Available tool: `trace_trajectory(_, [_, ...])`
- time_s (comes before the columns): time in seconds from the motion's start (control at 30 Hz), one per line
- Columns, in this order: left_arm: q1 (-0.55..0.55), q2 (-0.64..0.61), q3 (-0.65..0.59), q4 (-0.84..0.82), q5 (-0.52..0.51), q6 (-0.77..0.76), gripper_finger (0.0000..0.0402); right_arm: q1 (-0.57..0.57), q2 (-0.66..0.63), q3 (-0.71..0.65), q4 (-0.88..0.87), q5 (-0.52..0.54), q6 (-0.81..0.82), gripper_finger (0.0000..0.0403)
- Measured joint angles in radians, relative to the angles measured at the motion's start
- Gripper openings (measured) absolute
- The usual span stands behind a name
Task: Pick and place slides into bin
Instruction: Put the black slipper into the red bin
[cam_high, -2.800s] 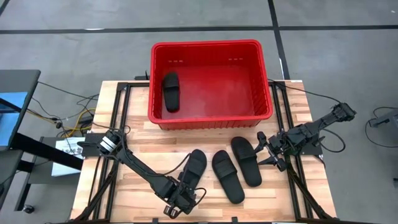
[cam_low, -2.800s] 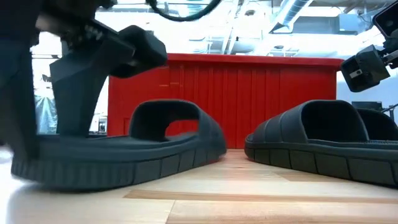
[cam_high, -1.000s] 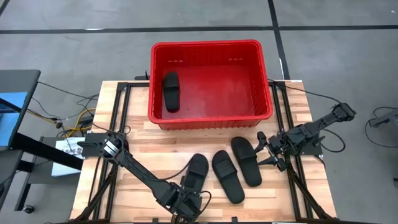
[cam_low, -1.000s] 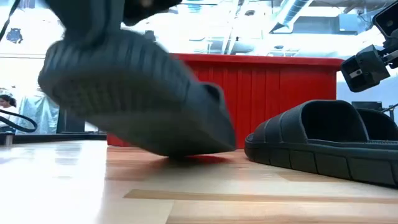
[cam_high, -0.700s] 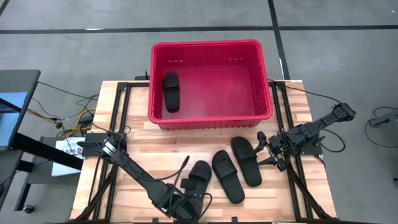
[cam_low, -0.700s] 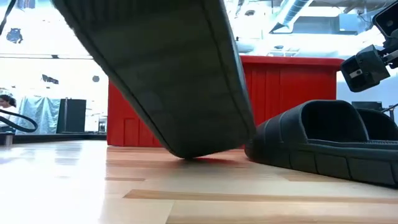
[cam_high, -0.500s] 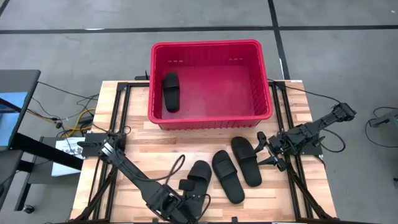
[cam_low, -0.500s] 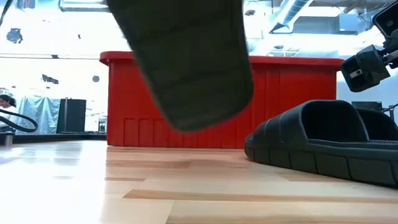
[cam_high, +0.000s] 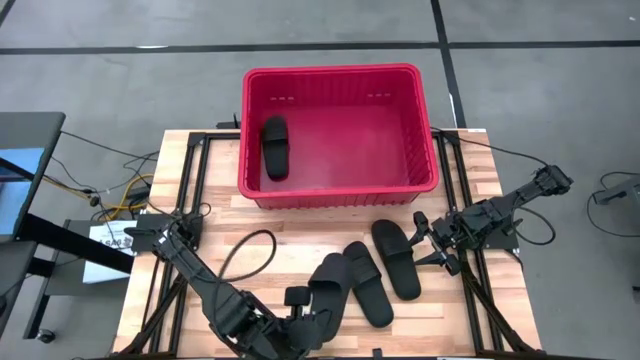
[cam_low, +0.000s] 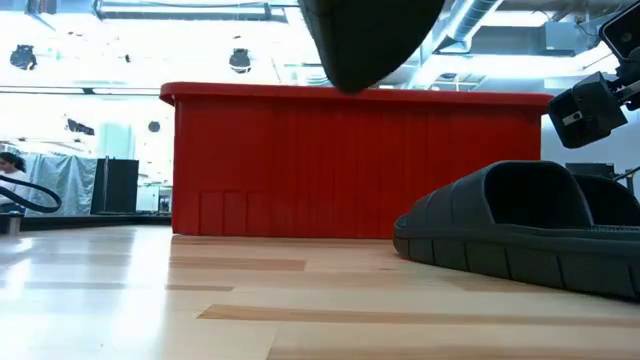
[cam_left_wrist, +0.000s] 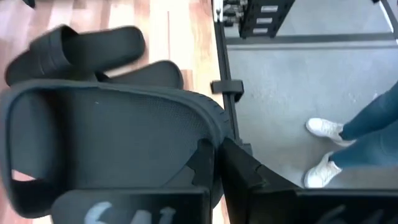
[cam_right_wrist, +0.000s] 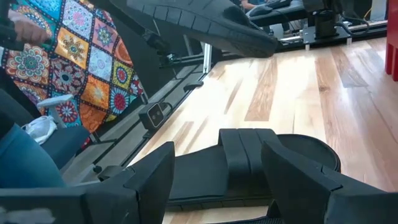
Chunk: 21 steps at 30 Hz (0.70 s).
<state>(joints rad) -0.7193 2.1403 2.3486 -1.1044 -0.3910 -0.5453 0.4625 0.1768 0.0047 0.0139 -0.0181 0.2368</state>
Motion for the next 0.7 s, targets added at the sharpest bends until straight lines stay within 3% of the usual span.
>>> trace_trajectory(0.37, [0.014,-0.004,0.007,0.064,-0.064,0.082,0.0,0.0,0.0,0.0,0.0,0.0,0.0,0.0233])
trace_trajectory(0.53, [0.027,-0.031,0.007,0.11,-0.196,0.173,0.0,0.0,0.0,0.0,0.0,0.0,0.0,0.0233])
trace_trajectory(0.7, [0.031,-0.078,0.007,0.133,-0.398,0.267,0.0,0.0,0.0,0.0,0.0,0.0,0.0,0.0233])
